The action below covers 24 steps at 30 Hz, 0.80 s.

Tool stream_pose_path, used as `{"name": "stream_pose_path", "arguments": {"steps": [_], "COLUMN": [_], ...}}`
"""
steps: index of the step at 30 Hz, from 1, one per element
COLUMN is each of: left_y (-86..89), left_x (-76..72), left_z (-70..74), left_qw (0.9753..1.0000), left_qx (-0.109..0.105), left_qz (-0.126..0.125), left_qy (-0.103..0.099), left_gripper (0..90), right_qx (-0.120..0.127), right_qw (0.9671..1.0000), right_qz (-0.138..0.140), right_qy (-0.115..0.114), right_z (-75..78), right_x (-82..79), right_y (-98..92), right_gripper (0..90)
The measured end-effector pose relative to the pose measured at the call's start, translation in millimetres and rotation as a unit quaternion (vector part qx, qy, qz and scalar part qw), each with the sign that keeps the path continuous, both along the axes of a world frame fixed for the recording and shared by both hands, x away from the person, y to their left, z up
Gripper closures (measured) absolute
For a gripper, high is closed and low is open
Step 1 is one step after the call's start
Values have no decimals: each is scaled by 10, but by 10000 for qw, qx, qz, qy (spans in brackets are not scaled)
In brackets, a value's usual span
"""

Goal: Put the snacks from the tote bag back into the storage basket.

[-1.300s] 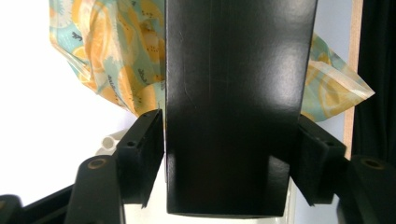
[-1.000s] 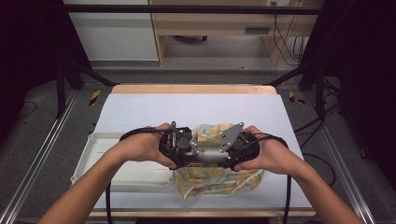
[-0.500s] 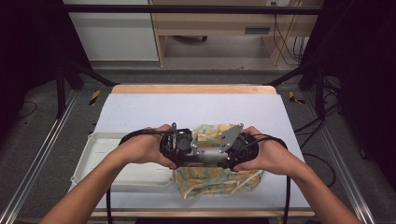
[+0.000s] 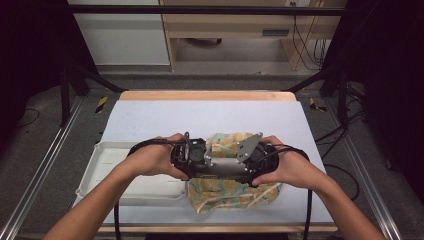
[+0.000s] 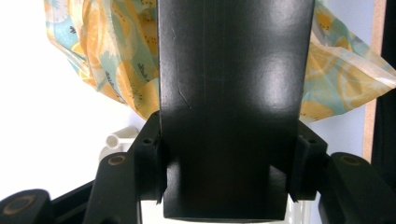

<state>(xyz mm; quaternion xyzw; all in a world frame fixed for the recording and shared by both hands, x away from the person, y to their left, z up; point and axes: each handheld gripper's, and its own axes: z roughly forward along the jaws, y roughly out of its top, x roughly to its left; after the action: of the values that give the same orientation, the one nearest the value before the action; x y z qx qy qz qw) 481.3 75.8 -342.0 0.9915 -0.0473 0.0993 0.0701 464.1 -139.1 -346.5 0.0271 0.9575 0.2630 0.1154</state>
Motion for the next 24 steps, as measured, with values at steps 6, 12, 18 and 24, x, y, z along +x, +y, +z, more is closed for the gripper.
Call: {"name": "stream_pose_path", "arguments": {"steps": [6, 12, 18, 24], "left_y": [55, 167, 342, 557], "left_x": [24, 31, 76, 121], "left_z": [41, 84, 160, 275], "left_qw": [9999, 9999, 9995, 9986], "left_qx": [-31, 1, 1, -171], "left_qz": [76, 149, 296, 492], "left_qy": [-67, -23, -96, -116], "left_gripper": [432, 432, 431, 431], "right_qx": [265, 531, 820, 1248], "right_qw": [9994, 9973, 9892, 9734], "right_qz": [-208, -494, -1182, -1909], "right_qy": [15, -140, -273, -196], "right_z": [18, 60, -35, -230], "right_x": [-23, -81, -114, -124], "right_y": [-146, -373, -688, -964], "right_gripper": [99, 75, 77, 84]}}
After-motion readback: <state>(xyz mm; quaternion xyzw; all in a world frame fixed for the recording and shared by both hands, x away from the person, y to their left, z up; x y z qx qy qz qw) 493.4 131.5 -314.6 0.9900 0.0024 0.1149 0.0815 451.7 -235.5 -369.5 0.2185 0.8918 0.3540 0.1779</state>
